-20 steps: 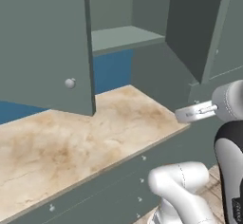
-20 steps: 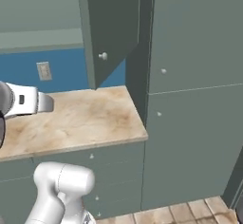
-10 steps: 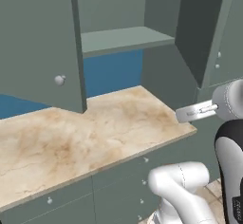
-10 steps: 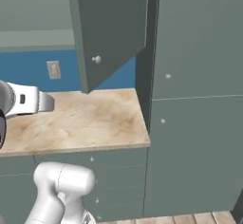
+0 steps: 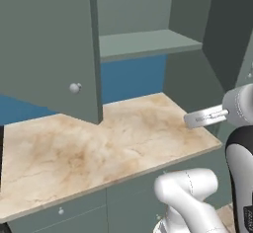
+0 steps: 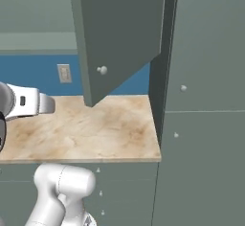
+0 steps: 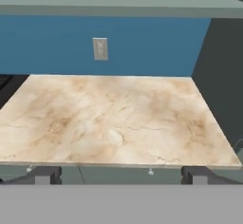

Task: Close all open cabinet doors.

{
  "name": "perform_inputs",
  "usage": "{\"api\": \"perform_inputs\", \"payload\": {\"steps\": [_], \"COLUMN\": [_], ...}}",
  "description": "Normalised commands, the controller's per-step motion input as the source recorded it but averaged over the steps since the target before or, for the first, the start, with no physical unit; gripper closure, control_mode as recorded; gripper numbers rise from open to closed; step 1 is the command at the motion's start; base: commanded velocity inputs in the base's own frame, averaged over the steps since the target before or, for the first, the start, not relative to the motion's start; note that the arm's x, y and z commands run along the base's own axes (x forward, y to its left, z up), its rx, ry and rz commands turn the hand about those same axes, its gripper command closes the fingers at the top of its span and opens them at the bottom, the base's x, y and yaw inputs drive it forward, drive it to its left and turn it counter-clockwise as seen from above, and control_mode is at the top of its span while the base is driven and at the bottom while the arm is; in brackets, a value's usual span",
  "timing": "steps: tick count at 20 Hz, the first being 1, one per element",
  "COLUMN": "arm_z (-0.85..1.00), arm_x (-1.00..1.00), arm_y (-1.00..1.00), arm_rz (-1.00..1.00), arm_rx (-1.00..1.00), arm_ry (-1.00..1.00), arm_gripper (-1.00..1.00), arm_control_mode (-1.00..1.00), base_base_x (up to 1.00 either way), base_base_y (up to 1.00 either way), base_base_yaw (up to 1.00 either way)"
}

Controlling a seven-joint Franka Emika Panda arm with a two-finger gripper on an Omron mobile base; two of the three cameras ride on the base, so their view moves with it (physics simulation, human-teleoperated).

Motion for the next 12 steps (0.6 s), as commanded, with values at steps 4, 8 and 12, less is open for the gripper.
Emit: {"api": "perform_inputs", "payload": {"steps": [4, 8, 12], "arm_z": [0.0, 0.0, 0.0], "arm_x": [0.0, 0.0, 0.0], "arm_y": [0.0, 0.0, 0.0], "arm_rz": [0.0, 0.0, 0.0], "arm_rx": [0.0, 0.0, 0.0], "arm_ry": [0.0, 0.0, 0.0], "arm_gripper": [-1.0, -1.0, -1.0], "arm_control_mode": [1.0, 1.0, 1.0], "base_base_x": [0.54, 0.4, 0.45], "base_base_y": [0.09, 0.09, 0.01], "base_base_yaw": [0.03, 0.0, 0.0]}}
